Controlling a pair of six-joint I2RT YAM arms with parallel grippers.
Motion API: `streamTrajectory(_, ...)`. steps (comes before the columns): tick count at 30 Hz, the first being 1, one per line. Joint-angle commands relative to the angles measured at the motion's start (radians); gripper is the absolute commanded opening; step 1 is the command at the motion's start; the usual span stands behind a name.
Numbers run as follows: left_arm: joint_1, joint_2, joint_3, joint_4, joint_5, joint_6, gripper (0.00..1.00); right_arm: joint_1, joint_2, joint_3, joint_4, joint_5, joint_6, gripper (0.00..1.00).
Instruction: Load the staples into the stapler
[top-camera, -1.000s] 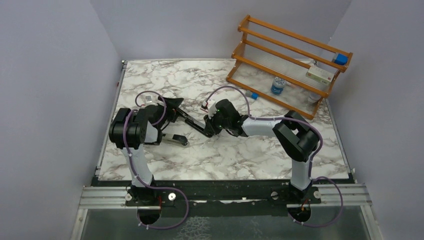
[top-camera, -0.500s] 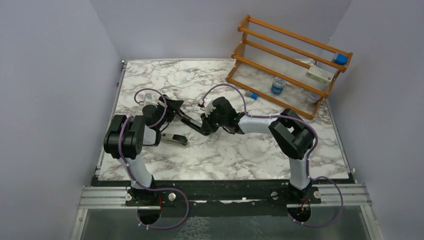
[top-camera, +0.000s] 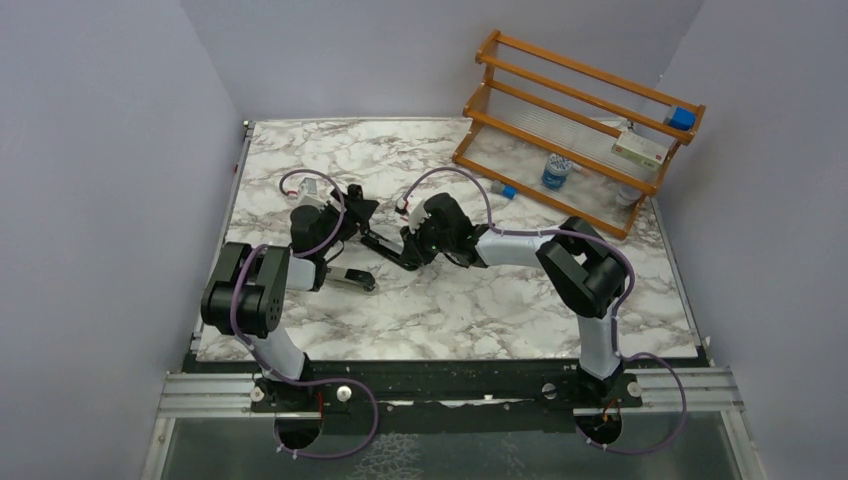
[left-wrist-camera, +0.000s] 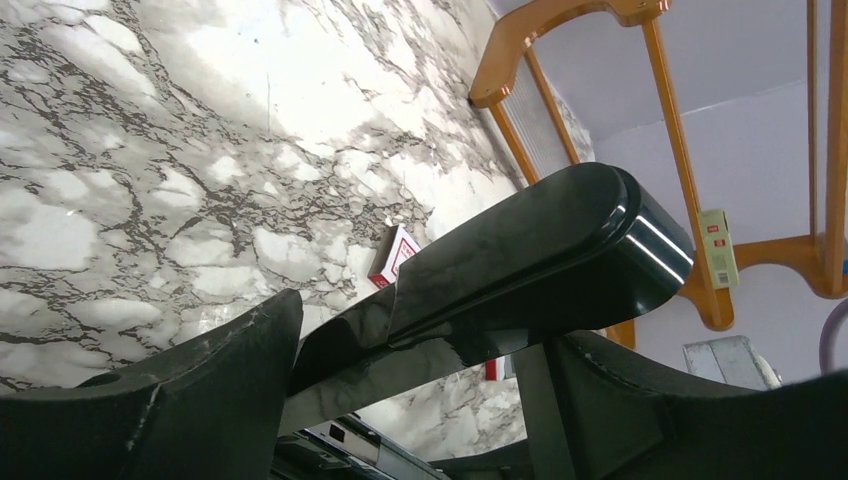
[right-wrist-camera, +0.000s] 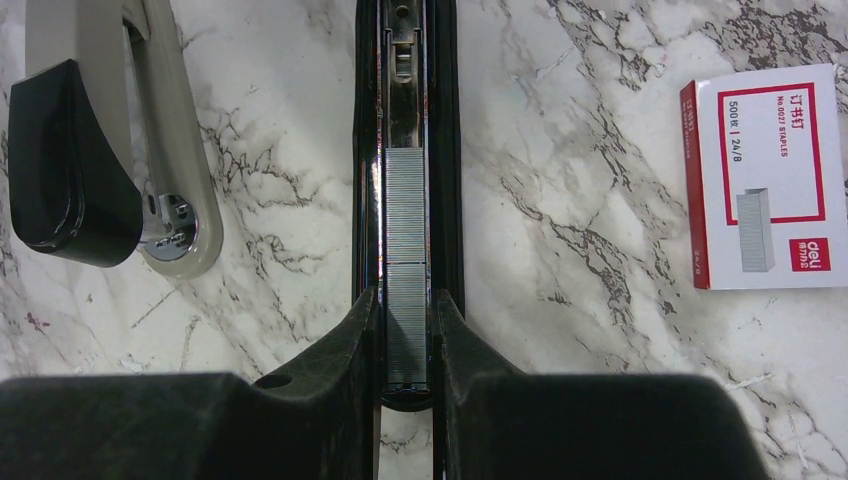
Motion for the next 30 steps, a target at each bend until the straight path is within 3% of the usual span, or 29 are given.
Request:
streamTrajectory(1, -0.020, -0.084, -0.010, -0.006, 0.039, 0.021, 0.77, 0.011, 0.065, -0.011, -0.066, -0.010, 0.011, 0.01)
streamTrajectory(10, -0.058, -0.199, -0.014, -0.128, 0.040, 0.085, 0.90, 0.011, 0.078, -0.007, -0.052, -0.024, 0.022, 0.01)
streamTrajectory(13, -0.066, -0.218, -0.016, -0.146, 0.041, 0.092, 0.99, 0.011, 0.080, -0.010, -0.050, -0.030, 0.023, 0.01)
streamTrajectory(30, -0.087, -0.335, -0.014, -0.217, 0.070, 0.107, 0.99, 0.011, 0.086, -0.017, -0.038, -0.026, 0.031, 0.01)
